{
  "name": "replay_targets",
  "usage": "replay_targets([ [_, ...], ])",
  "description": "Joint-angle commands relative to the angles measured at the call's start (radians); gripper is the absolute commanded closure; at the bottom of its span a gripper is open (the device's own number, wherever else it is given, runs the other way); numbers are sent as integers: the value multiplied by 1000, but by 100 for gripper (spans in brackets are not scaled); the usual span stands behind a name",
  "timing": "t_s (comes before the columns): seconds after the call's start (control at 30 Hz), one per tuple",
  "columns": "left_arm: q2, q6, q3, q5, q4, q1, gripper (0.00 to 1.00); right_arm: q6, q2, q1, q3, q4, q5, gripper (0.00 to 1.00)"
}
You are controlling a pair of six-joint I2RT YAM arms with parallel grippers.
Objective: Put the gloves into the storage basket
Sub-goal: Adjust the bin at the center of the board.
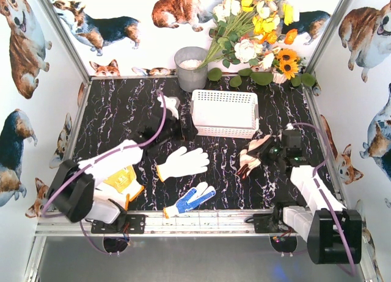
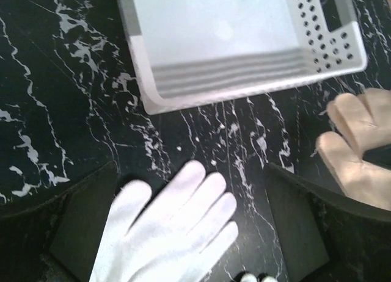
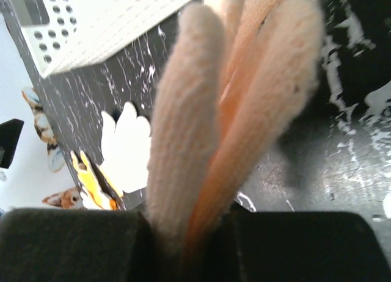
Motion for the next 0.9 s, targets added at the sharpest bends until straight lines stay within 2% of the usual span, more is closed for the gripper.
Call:
replay_targets([
  [0.0, 102, 28, 86, 89, 34, 86, 2, -55, 17, -64, 74, 20, 8, 100],
  [0.17, 287, 34, 216, 131, 51, 166, 12, -57, 68, -76, 82, 58, -2, 100],
  [0.4, 514, 45, 444, 149, 48, 200, 24, -62, 217, -79, 119, 136, -69, 100],
  [0.5, 605, 54, 534, 152, 36, 212, 32, -48, 282, -78, 134, 181, -109, 100],
  [0.77, 714, 65, 672, 91, 2, 217, 65, -18, 378, -77, 141, 302, -121, 100],
  [0.87, 715, 56, 664, 80, 19, 218, 82, -6, 404, -75, 139, 363, -102, 100],
])
